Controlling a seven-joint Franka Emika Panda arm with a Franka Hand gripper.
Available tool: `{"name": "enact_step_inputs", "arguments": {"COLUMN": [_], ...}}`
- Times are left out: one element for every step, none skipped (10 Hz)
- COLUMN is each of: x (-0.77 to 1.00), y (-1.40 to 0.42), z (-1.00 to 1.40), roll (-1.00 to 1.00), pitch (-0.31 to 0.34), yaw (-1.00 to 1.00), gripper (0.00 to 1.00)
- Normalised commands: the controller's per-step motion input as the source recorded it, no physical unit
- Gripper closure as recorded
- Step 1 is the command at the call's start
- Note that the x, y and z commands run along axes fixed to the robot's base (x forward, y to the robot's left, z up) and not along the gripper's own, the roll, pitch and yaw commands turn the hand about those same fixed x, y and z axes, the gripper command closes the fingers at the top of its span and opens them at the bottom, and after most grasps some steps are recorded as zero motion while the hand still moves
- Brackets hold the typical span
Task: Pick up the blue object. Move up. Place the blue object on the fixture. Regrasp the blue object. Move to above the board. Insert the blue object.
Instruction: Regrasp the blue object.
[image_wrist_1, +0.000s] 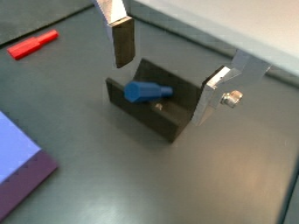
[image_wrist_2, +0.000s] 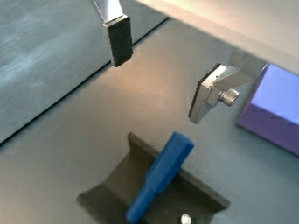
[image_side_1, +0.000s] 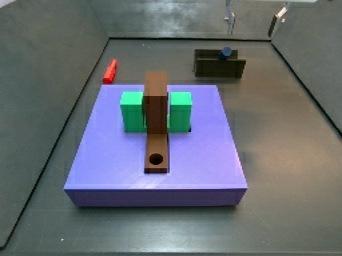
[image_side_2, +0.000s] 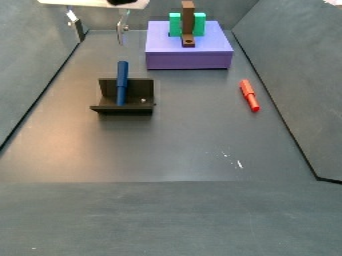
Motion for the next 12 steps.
{"name": "enact_step_inputs", "arguments": {"x": [0.00, 0.00, 0.00, 0.00, 0.00, 0.00, 0.00, 0.00, -0.13, 0.24, 0.21, 0.13], "y": [0.00, 0.00, 0.00, 0.00, 0.00, 0.00, 0.00, 0.00, -0.02, -0.07, -0.03, 0.00], "z": [-0.01, 0.00, 0.00, -0.01, -0.06, 0.04, 0.05, 0.04, 0.00, 0.06, 0.01, 0.02], "roll": [1.00, 1.00, 1.00, 0.98, 1.00, 1.00, 1.00, 1.00, 1.00, 1.00, 1.00, 1.00], "pitch": [0.146, 0.123, 0.097, 0.057, -0.094, -0.454, -0.471, -0.440, 0.000, 0.420, 0.540, 0.623], "yaw": [0.54, 0.58, 0.62, 0.64, 0.61, 0.51, 0.48, 0.44, 0.16, -0.07, -0.15, -0.20], "gripper": [0.00, 0.00, 0.00, 0.00, 0.00, 0.00, 0.00, 0.00, 0.00, 0.00, 0.00, 0.00]}}
